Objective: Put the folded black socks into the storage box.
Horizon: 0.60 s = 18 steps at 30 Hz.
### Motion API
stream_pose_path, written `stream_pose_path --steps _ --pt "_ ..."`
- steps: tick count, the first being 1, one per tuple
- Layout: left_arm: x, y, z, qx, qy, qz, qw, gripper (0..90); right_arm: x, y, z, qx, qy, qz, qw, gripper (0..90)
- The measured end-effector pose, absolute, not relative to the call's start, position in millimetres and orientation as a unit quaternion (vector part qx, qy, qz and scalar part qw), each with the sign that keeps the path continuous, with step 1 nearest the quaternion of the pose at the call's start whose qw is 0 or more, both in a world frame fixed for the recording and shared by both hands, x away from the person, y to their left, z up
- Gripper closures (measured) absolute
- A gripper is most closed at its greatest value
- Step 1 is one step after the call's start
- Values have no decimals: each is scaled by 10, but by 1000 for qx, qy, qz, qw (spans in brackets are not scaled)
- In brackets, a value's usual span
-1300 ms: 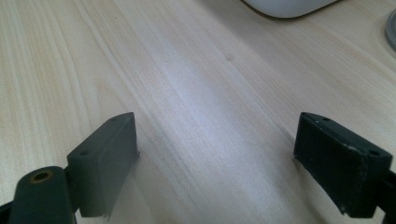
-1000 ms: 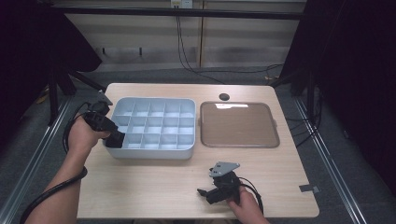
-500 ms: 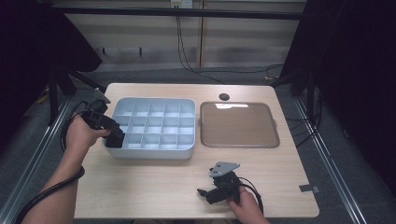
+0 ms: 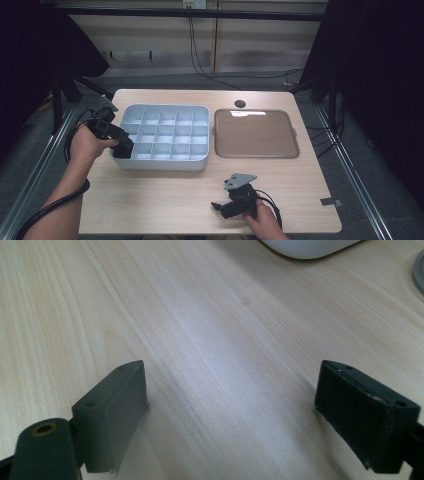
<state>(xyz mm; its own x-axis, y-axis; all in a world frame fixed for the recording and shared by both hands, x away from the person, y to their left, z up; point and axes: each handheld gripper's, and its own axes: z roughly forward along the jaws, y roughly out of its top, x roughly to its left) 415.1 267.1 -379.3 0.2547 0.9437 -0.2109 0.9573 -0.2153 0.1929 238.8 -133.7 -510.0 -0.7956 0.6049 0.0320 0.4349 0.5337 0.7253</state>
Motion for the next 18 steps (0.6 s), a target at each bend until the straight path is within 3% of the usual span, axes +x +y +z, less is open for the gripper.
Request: stream_pose_path --steps 18 --pt "4011 2648 -3757 784 600 -22 158 251 2386 -1337 -5099 300 868 379 112 129"
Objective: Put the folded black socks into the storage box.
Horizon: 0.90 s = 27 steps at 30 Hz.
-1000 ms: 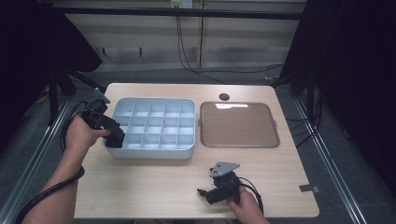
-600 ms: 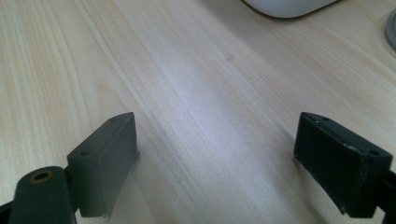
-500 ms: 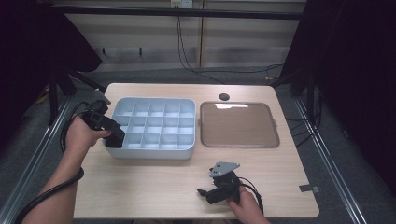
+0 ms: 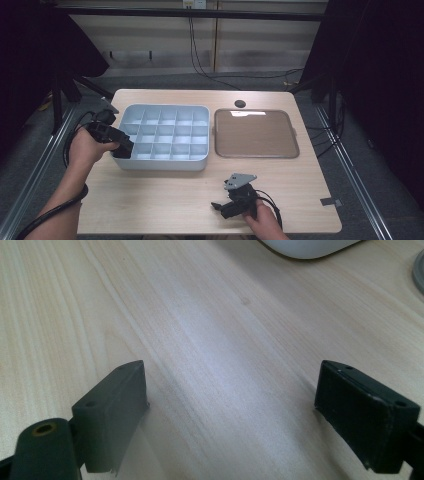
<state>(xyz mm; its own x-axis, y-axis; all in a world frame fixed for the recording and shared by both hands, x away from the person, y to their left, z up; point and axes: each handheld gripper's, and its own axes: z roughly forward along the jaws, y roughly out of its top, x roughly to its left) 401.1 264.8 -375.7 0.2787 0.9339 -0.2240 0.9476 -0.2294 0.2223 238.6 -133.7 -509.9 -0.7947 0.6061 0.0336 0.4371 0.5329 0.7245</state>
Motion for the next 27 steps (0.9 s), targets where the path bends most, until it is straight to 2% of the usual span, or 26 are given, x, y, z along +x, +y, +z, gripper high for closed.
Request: stream_pose_path --steps 9,13,27 --pt "3922 2695 -3719 786 595 -20 164 227 2386 -1337 -5100 300 868 379 112 129" --pt "3889 2712 -3725 785 594 -26 174 179 2386 -1337 -5101 300 868 379 112 129" --pt "3746 2686 -3706 799 574 -10 181 170 2386 -1337 -5100 300 868 379 112 129"
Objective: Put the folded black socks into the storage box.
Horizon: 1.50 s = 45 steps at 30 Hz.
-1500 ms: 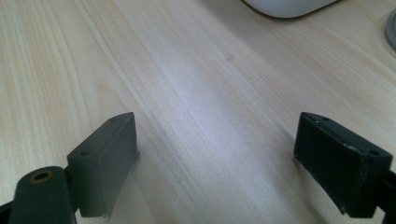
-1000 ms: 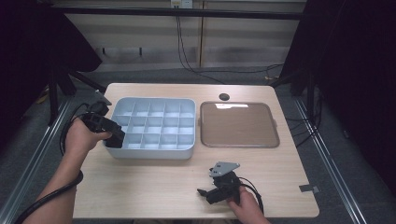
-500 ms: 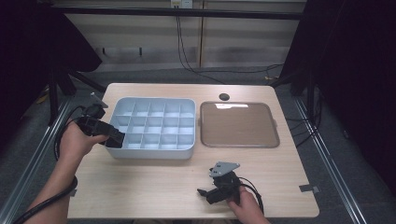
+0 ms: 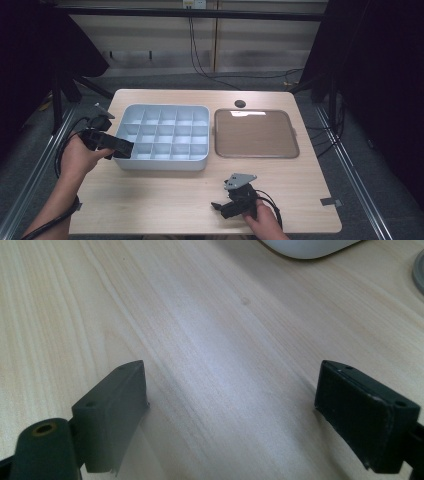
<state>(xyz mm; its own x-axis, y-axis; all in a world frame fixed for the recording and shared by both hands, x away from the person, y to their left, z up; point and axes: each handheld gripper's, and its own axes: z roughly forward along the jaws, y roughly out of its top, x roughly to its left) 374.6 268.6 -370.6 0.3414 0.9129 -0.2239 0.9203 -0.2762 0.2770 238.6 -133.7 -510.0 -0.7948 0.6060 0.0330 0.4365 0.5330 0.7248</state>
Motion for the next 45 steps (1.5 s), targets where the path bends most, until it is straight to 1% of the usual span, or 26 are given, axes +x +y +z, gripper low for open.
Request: stream_pose_path --steps 11,45 --pt "3617 2643 -3755 812 551 -8 194 171 2385 -1337 -5100 301 868 378 111 129" --pt "3293 2577 -4111 816 530 -25 228 173 2385 -1338 -5100 300 869 378 111 129"
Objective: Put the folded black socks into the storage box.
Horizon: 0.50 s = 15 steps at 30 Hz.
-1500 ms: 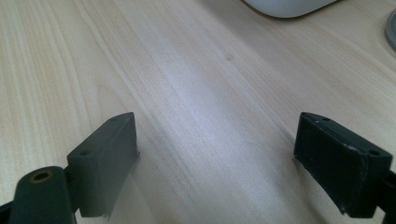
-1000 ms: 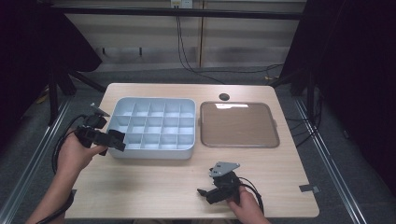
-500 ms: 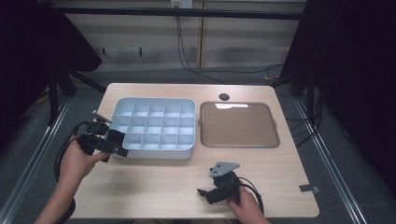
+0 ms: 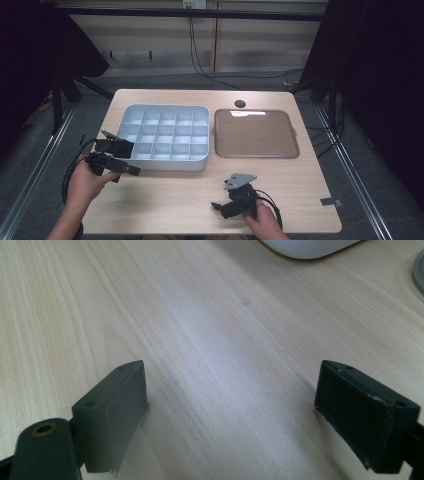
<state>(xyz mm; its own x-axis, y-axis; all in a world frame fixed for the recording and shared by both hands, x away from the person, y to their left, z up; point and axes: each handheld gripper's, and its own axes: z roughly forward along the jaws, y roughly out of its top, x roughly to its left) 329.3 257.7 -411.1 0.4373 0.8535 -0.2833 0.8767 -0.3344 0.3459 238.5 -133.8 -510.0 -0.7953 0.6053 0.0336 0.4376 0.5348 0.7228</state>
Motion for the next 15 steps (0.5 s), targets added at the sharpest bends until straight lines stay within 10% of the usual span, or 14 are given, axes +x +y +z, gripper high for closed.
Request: stream_pose_path --steps 15 --pt "3229 2550 -4296 814 526 -32 245 174 2385 -1338 -5100 300 869 378 111 129"
